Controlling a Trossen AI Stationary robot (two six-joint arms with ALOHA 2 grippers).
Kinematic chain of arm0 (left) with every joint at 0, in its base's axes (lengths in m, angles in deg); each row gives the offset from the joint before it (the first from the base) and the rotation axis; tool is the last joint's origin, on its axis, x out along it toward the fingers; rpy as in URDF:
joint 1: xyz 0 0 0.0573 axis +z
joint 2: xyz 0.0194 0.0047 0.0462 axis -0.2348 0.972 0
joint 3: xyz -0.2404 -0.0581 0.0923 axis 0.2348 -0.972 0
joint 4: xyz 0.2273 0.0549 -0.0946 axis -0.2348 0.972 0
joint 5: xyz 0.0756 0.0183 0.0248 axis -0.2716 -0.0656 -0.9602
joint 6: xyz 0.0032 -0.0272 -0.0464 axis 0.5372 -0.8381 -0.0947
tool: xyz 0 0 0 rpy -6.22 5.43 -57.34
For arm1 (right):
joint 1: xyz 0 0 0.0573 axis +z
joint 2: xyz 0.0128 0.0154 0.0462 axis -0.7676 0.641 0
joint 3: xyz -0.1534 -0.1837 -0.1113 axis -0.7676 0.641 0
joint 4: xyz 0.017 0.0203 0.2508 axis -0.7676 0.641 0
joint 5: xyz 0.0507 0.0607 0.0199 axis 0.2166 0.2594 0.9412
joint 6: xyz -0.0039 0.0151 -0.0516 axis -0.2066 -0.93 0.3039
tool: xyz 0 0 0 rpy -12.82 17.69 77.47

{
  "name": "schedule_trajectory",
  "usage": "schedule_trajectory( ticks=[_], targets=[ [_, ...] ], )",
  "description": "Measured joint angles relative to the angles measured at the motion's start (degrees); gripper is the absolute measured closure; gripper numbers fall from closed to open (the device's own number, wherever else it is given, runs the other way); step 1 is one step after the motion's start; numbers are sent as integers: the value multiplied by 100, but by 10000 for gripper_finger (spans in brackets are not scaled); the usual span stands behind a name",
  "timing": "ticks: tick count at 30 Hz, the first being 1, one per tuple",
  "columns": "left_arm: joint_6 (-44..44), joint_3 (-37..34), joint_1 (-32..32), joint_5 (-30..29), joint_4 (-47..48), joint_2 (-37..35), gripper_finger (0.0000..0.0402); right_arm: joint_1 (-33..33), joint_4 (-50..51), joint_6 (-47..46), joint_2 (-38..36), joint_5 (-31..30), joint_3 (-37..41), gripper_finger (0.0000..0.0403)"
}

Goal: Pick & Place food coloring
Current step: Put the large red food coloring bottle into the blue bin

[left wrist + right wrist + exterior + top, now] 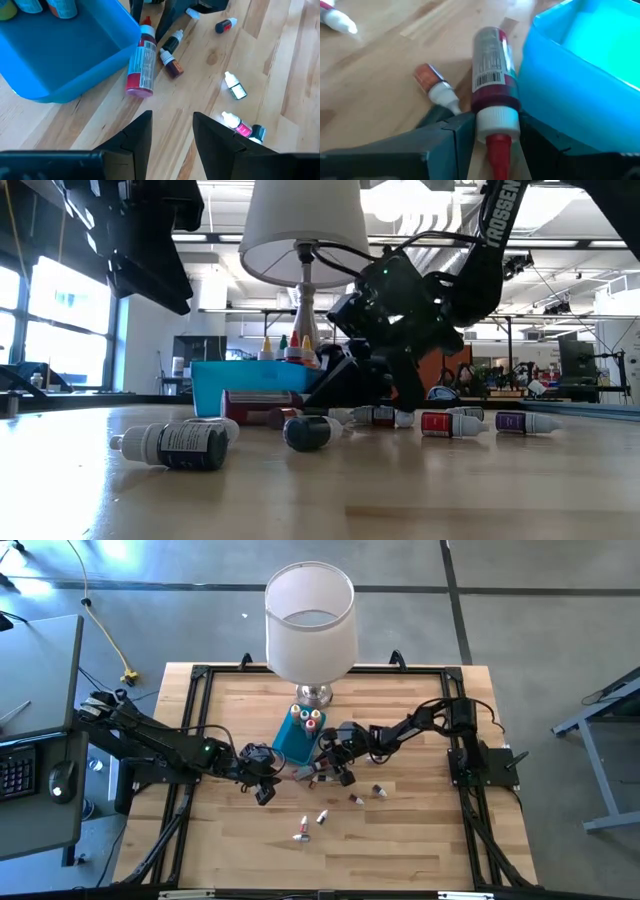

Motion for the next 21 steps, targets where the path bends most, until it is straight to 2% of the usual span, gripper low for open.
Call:
schedule_trajectory(
  ticks=[4,9,13,16,21],
  targets=[
    [-1,0,0,0,2,0,261,4,-74,10,121,243,-5,263],
    [-1,0,0,-1,9,0,261,0,-112,33,84,137,8,274],
    [-1,0,0,0,12,0,261,0,337,67,-227,-235,16,290],
    [3,0,0,0,24,2,261,39,963,298,-742,-551,22,290],
    [125,0,0,-2,19,2,261,327,1932,1143,-1811,-1640,19,284]
  ],
)
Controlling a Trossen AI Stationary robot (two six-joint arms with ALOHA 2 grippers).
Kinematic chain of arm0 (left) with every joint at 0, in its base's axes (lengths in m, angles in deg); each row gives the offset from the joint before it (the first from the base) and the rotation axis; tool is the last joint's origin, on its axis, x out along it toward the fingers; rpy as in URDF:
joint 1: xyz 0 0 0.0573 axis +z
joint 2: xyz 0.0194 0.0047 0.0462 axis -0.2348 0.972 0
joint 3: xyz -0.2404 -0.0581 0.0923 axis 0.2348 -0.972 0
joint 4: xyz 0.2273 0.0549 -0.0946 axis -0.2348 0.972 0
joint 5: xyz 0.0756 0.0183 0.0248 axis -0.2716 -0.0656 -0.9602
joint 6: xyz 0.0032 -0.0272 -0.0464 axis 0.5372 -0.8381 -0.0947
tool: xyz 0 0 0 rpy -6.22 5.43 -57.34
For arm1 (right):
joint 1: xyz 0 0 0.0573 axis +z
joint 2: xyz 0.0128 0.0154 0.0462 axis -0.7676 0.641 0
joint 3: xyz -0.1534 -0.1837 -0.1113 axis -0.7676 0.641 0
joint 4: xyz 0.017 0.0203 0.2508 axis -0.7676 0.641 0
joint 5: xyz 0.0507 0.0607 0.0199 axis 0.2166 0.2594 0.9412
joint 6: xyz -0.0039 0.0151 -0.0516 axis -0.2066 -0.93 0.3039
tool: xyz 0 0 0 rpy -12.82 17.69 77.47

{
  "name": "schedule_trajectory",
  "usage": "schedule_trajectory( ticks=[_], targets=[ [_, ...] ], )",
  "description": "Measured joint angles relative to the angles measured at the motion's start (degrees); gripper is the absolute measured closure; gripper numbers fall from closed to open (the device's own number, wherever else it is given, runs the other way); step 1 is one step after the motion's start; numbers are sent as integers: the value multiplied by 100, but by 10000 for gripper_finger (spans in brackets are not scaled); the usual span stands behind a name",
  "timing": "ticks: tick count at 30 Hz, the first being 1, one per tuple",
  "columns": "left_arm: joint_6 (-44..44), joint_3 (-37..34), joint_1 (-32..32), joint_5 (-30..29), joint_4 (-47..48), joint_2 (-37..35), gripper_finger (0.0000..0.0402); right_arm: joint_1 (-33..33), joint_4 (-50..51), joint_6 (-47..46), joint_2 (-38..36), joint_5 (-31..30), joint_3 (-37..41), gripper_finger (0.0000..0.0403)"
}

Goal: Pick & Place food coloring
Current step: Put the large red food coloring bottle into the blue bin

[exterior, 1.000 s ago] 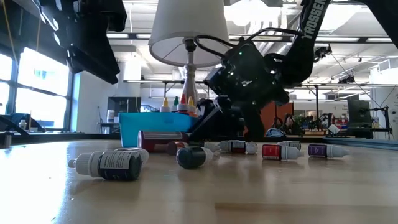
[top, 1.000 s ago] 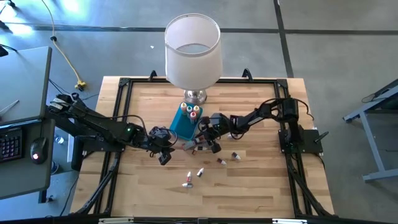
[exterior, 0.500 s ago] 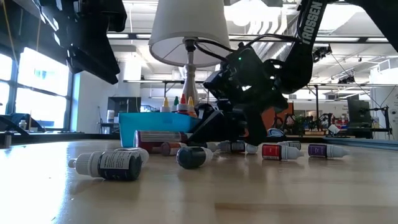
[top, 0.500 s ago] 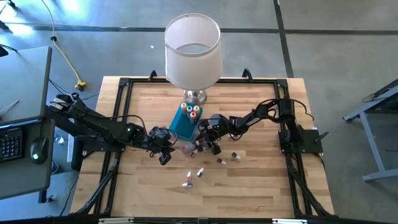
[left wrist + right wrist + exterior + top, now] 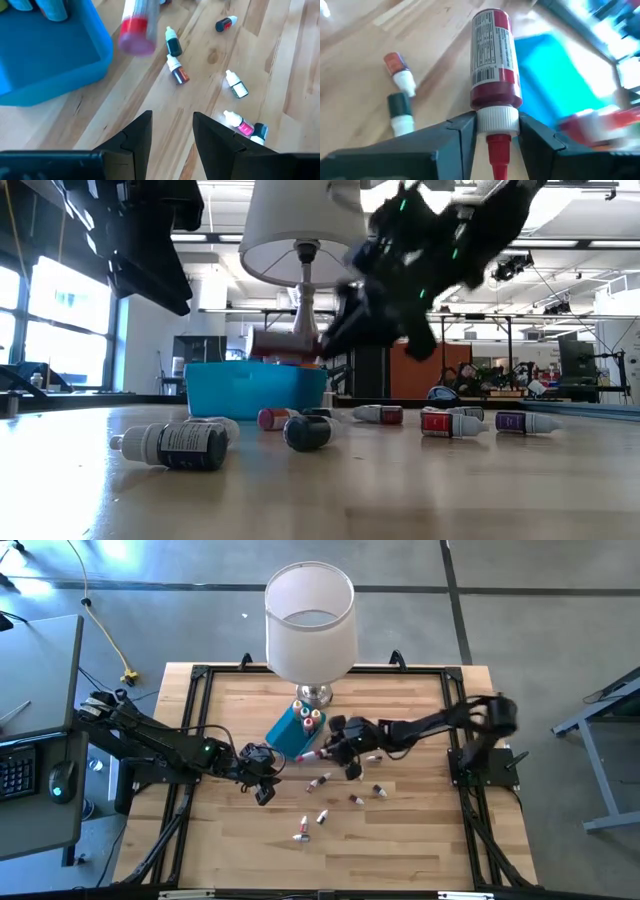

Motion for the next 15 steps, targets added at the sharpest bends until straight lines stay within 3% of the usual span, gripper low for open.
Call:
schedule_trajectory(
  ticks=[4,9,12,15],
  targets=[
    [22,0,1,-47,1,0,261,406,1031,1296,-691,-1450,-285,286],
    [25,0,0,-257,31,-16,261,797,2420,2950,-685,-3584,-1374,287],
    [25,0,0,-354,206,-112,261,846,2896,3891,-407,-4102,-2122,287],
    [8,-10,0,-529,576,-277,261,789,3202,4958,-106,-4108,-2689,287]
  ],
)
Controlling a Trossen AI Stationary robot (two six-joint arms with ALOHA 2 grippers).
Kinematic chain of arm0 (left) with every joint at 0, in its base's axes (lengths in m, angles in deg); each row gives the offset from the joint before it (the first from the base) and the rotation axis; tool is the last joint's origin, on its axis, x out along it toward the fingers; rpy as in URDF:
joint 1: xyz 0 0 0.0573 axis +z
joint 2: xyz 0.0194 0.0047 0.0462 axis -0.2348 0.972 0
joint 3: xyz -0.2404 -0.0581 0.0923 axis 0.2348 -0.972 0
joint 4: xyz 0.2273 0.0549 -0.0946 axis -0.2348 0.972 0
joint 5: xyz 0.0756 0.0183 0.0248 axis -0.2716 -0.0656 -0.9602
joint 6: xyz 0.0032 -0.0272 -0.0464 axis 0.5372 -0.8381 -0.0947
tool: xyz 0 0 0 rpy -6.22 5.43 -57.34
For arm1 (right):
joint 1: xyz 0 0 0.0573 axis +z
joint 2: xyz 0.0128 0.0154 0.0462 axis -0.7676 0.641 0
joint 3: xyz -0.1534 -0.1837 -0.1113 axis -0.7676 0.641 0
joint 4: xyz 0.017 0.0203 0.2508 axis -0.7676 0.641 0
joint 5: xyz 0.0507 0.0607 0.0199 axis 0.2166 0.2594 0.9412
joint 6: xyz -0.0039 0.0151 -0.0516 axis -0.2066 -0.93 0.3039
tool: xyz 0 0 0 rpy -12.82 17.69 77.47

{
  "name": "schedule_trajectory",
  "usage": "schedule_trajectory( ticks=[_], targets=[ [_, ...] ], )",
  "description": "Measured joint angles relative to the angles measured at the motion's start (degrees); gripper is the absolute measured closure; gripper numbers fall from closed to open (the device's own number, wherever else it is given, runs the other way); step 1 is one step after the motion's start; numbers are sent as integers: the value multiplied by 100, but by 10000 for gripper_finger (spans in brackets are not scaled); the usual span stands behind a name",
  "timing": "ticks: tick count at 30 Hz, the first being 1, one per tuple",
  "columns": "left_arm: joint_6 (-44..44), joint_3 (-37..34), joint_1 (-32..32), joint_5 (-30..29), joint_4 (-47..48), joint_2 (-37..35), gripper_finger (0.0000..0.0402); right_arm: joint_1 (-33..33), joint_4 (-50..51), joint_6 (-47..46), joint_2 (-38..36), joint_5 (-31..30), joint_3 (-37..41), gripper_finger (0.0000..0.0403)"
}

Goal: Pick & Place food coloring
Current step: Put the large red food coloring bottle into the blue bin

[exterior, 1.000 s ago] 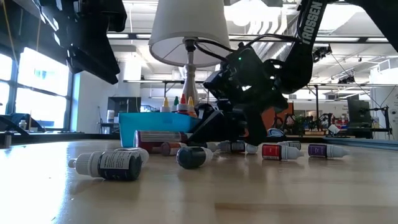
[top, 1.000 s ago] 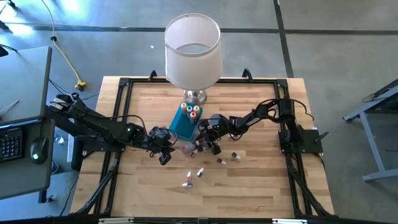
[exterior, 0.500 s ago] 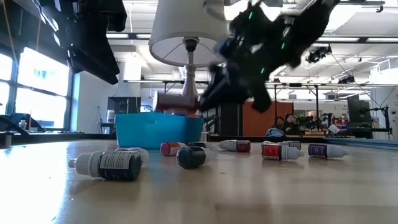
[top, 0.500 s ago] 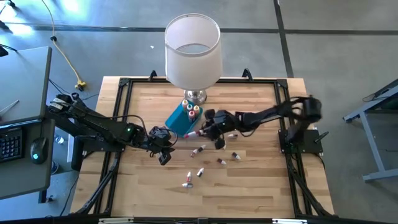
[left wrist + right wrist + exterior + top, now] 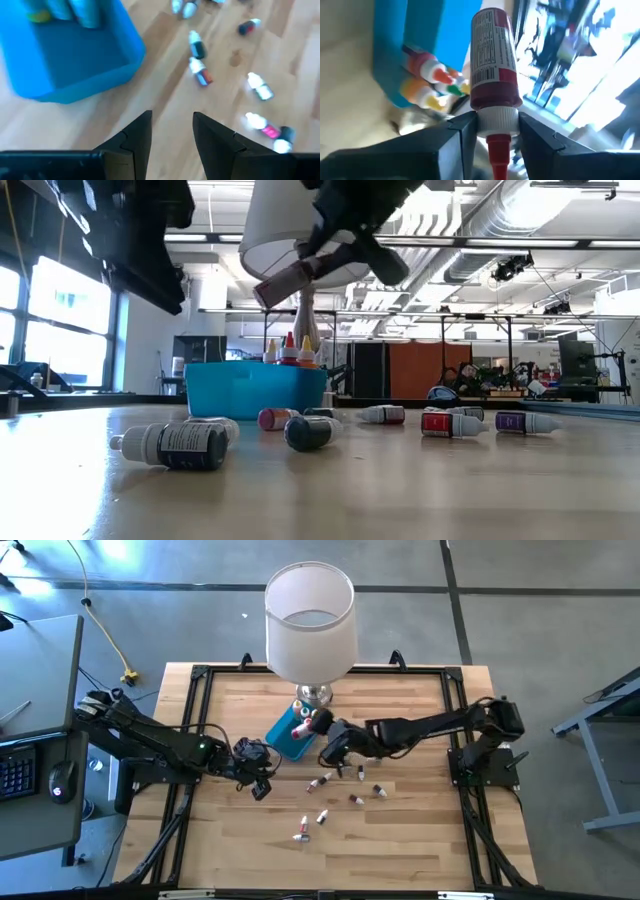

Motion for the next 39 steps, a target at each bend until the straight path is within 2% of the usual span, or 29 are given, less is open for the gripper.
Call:
schedule_trajectory(
  ticks=[3,7,9,15,21,30,39],
  targets=[
    [-148,5,0,-192,448,-218,261,-84,111,1167,303,-12,-329,287],
    [-393,6,0,-639,1268,-534,261,-181,125,2602,812,-486,-456,287],
    [-489,2,0,-924,1648,-689,261,-223,4,2934,1018,-469,-461,287],
    [-634,8,1,-1269,2253,-974,261,-268,-596,3442,1370,-139,-466,287],
    [-633,5,0,-1378,2438,-1033,261,-266,-590,3695,1374,597,-476,287],
    [-746,8,2,-1388,2443,-1034,261,-302,126,3743,1371,700,-474,280],
    [-1000,8,2,-1529,2363,-1032,261,-353,156,3737,1371,805,-472,278]
  ],
)
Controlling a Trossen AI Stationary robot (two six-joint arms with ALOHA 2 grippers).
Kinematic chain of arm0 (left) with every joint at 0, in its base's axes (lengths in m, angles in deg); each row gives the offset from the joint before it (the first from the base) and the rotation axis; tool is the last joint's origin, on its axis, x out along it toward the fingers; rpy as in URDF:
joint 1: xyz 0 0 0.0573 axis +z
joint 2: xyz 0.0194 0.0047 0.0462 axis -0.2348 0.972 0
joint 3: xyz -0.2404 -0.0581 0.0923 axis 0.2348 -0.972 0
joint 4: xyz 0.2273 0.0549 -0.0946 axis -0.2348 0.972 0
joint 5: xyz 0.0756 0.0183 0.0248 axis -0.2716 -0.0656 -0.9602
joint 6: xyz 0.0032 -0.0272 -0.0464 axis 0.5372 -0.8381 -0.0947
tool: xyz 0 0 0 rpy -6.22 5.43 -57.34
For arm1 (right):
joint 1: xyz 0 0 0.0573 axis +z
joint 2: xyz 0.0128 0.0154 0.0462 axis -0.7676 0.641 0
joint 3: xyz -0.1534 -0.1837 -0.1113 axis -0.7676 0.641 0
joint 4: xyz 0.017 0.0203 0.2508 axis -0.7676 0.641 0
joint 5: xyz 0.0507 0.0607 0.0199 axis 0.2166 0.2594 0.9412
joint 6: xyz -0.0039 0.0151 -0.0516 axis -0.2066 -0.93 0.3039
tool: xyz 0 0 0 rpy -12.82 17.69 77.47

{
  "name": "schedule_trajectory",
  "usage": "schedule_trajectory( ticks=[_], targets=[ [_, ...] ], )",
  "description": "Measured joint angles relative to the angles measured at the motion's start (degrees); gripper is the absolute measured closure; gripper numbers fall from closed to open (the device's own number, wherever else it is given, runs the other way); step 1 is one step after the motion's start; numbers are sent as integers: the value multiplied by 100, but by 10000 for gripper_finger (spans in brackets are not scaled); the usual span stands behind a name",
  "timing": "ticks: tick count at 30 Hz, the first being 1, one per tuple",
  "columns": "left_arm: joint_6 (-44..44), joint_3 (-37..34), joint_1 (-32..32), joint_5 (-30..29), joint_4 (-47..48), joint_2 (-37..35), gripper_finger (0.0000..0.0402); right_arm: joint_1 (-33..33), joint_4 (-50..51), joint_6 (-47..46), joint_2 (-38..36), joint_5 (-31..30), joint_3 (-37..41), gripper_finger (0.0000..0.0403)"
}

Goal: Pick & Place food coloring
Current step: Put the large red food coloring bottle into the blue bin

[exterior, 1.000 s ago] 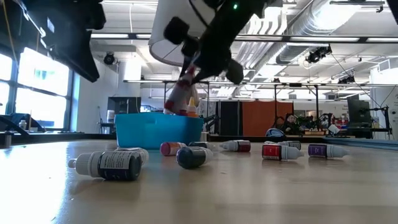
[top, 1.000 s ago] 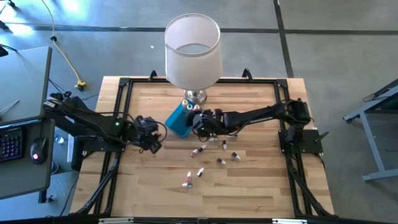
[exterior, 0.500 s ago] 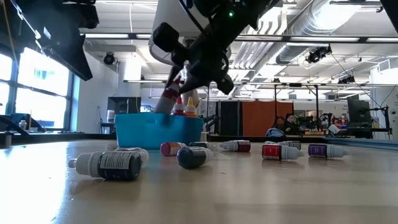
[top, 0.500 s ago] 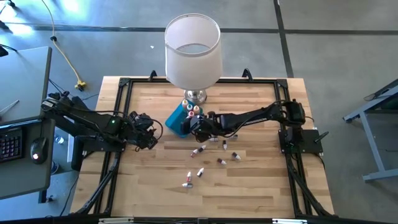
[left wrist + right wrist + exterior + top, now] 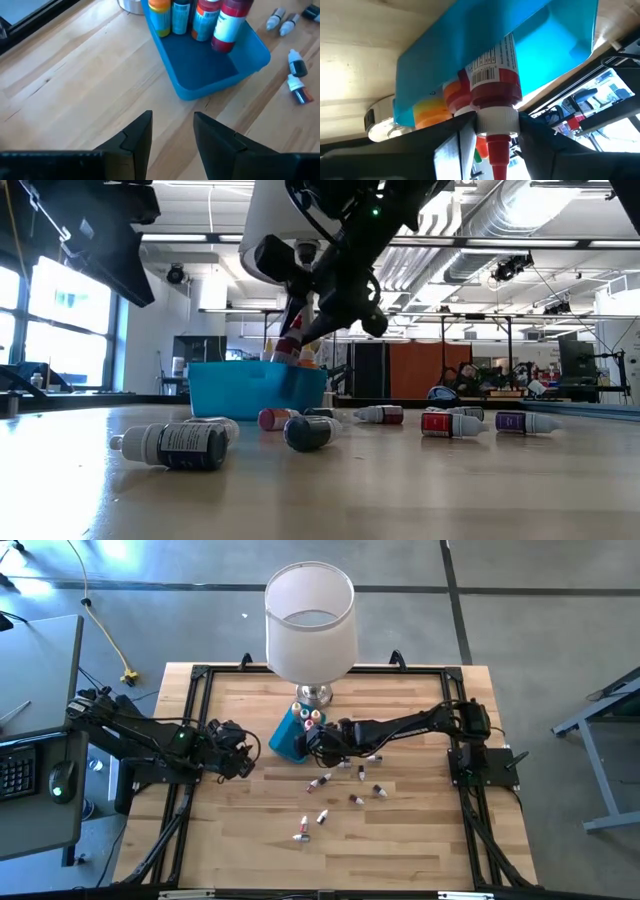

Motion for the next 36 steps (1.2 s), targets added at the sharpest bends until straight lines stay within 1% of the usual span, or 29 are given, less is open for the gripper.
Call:
schedule_trajectory(
  ticks=[7,11,16,21,25,32,36],
  targets=[
    [-43,0,-1,-46,1,0,261,-27,-1,-46,0,315,0,277],
    [-45,0,0,-47,1,0,261,-39,-2,-138,0,306,0,276],
    [-50,0,-1,-49,1,0,261,-53,-2,-247,0,121,0,276],
    [-59,0,0,-49,4,0,261,-53,-2,-253,0,187,0,276],
    [-63,0,0,-49,1,0,261,-51,-3,-400,0,427,0,276],
    [-185,0,-2,-52,6,0,261,-53,55,-383,0,271,2,276],
    [-188,0,-2,-52,6,0,261,-57,80,-396,0,387,2,276]
  ],
)
